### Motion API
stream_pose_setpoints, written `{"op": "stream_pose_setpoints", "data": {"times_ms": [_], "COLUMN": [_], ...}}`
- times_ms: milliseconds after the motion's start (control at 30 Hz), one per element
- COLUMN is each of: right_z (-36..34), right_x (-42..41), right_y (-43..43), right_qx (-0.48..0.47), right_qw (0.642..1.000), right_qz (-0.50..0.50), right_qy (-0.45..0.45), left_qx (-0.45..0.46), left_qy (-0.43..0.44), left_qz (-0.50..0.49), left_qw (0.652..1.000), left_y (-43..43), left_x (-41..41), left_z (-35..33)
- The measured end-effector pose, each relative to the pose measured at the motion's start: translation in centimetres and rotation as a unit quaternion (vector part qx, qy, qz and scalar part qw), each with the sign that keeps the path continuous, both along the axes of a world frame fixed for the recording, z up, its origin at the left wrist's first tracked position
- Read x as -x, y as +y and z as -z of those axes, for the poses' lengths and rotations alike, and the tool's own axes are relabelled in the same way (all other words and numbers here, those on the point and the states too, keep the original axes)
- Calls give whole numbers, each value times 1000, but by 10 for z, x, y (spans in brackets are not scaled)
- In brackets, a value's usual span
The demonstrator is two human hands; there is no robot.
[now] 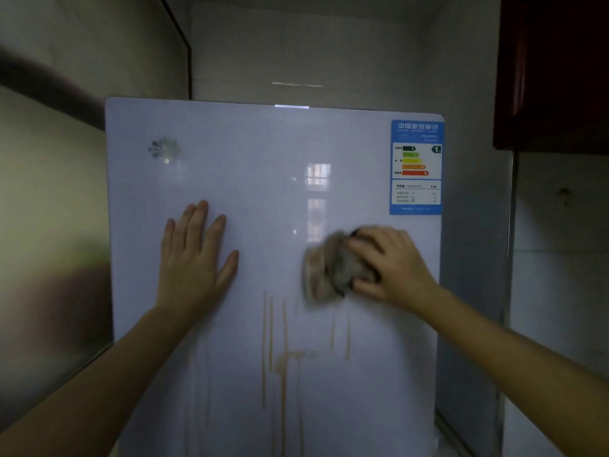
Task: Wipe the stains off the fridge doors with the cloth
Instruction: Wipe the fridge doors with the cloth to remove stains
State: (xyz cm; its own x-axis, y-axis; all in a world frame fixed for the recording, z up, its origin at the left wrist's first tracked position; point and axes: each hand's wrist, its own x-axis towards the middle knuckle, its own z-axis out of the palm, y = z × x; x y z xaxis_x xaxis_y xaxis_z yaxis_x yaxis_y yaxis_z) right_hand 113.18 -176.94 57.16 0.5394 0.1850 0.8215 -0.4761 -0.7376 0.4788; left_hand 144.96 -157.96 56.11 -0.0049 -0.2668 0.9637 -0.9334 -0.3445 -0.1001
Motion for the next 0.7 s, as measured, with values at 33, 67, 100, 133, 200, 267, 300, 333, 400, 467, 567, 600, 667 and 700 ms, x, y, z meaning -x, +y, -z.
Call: {"op": "stream_pose_setpoints", "data": {"times_ms": [33, 67, 100, 133, 200, 267, 300, 333, 400, 467, 567, 600, 667, 700], "right_z": [-15, -29, -38, -42, -35, -10, 7, 25, 56, 70, 63, 57, 47, 43], "right_x": [-1, -4, -8, -12, -18, -16, -12, -6, 8, 21, 28, 28, 23, 20], "right_y": [1, 3, 5, 7, 10, 10, 10, 8, 5, 3, 3, 4, 8, 10], "right_qx": [-33, -65, -91, -110, -129, -129, -118, -103, -82, -91, -122, -135, -153, -158], "right_qw": [998, 991, 982, 973, 965, 971, 978, 985, 992, 991, 975, 967, 956, 954], "right_qz": [-4, -13, -25, -35, -48, -51, -46, -37, -17, 0, 16, 18, 13, 1], "right_qy": [-56, -115, -166, -202, -225, -195, -166, -136, -95, -103, -185, -214, -249, -254], "left_qx": [-1, -1, -1, 0, 4, 5, 5, 5, 6, 6, 11, 15, 19, 17], "left_qy": [2, 4, 5, 3, 0, -3, -4, -6, -7, -4, 1, -2, -6, -5], "left_qz": [-1, -1, -1, -1, 1, 3, 2, 2, 4, 6, 17, 19, 17, 16], "left_qw": [1000, 1000, 1000, 1000, 1000, 1000, 1000, 1000, 1000, 1000, 1000, 1000, 1000, 1000], "left_y": [0, 0, 0, 0, 0, 0, 0, 0, 0, 0, -1, -1, -1, -1], "left_x": [1, 1, 1, 1, 0, 0, -1, -1, 0, 0, 1, 1, 1, 1], "left_z": [0, 1, 1, 1, 1, 1, 1, 1, 1, 1, 2, 2, 2, 2]}}
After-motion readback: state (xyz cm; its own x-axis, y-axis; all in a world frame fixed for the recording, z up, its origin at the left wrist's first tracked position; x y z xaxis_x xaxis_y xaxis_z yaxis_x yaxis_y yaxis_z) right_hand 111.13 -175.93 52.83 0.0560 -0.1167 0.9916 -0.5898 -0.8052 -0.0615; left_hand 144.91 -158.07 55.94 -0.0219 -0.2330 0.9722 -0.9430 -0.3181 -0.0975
